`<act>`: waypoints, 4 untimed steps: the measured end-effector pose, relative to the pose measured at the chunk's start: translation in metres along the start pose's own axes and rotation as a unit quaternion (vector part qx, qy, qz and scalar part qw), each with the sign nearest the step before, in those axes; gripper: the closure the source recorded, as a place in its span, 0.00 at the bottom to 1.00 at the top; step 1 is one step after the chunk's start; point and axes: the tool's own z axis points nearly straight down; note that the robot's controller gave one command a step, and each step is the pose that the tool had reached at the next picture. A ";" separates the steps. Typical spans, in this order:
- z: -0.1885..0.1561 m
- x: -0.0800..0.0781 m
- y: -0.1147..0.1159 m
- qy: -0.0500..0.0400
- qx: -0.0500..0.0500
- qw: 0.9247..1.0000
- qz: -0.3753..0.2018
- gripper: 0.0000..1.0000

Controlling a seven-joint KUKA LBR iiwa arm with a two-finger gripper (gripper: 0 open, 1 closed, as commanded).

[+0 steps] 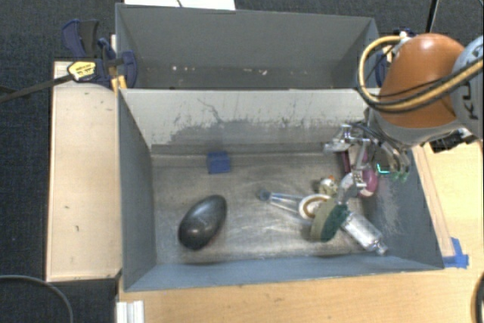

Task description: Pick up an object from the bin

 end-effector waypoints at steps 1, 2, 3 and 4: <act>0.087 0.023 -0.007 -0.008 0.000 0.999 -0.045 0.00; 0.058 0.038 0.055 -0.007 -0.001 0.998 -0.062 0.00; 0.060 0.043 0.062 -0.004 0.000 0.998 -0.060 0.00; 0.088 0.059 0.077 -0.009 0.000 0.999 -0.041 0.00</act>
Offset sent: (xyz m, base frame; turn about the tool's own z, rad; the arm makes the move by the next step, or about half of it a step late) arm -0.0274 -0.0067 -0.0905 -0.0938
